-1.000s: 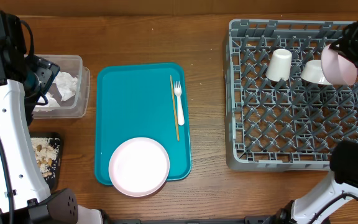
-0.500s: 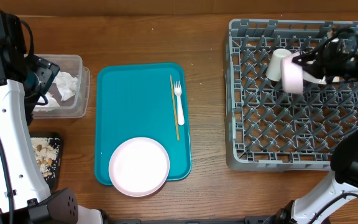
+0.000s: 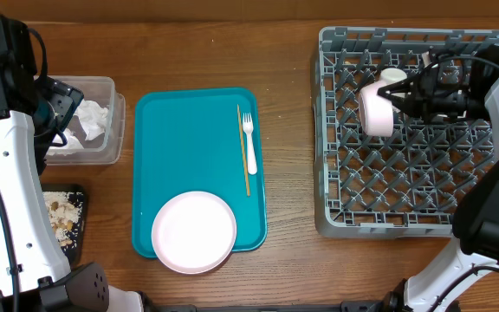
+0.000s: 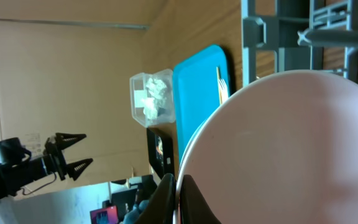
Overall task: Sort waste into correct bins and load items into the dishwasher
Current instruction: 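Lower the pink bowl into the rack and open the right gripper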
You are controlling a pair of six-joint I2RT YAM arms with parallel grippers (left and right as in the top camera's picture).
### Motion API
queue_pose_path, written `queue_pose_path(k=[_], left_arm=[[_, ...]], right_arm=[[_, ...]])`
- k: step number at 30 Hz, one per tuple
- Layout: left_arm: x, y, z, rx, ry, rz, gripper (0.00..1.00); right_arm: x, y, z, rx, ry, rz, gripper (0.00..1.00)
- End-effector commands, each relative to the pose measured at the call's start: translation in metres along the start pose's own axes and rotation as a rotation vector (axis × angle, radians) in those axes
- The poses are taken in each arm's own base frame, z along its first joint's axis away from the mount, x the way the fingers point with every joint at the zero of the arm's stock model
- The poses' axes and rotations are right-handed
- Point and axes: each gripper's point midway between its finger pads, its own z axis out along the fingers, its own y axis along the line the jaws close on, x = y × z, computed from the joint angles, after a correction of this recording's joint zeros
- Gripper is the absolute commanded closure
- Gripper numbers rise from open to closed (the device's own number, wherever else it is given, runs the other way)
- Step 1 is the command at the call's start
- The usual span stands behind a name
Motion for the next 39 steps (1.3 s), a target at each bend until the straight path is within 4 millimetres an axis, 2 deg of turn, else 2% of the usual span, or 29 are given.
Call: queue_pose_path(k=[1,4,7,9,14,21,25,28,31,33,39], left_arm=[[-0.002,0.000,0.001,-0.002,-0.004,-0.025,0.00],[-0.002,0.000,0.001,-0.002,-0.004,-0.025,0.00],[-0.002,0.000,0.001,-0.001,-0.005,-0.025,0.00],[-0.002,0.000,0.001,-0.001,-0.005,-0.025,0.00],[-0.002,-0.001,0.001,-0.001,-0.004,-0.025,0.00],[-0.002,0.000,0.001,-0.002,-0.004,-0.025,0.00],[-0.002,0.000,0.001,-0.001,-0.005,-0.025,0.00],[-0.002,0.000,0.001,-0.001,-0.005,-0.025,0.00],[-0.002,0.000,0.001,-0.001,-0.005,-0.025,0.00],[-0.003,-0.001,0.001,-0.001,-0.005,-0.025,0.00],[-0.002,0.000,0.001,-0.001,-0.005,-0.025,0.00]], right_arm=[[0.004,-0.007,0.001,0.006,-0.003,-0.005,0.96],[0.002,-0.015,-0.005,0.013,-0.019,0.011,0.96],[-0.002,-0.021,-0.011,0.032,-0.039,0.024,0.89],[-0.006,-0.035,-0.017,0.100,-0.060,0.083,0.88],[-0.009,-0.054,-0.026,0.195,-0.081,0.115,0.83],[-0.017,-0.083,-0.041,0.405,-0.133,0.214,0.82],[-0.024,-0.084,-0.053,0.486,-0.175,0.237,0.82],[-0.028,-0.086,-0.069,0.590,-0.221,0.255,0.74],[-0.031,-0.084,-0.087,0.692,-0.260,0.268,0.71],[-0.033,-0.077,-0.098,0.739,-0.281,0.260,0.66],[-0.040,-0.042,-0.126,0.808,-0.350,0.239,0.63]])
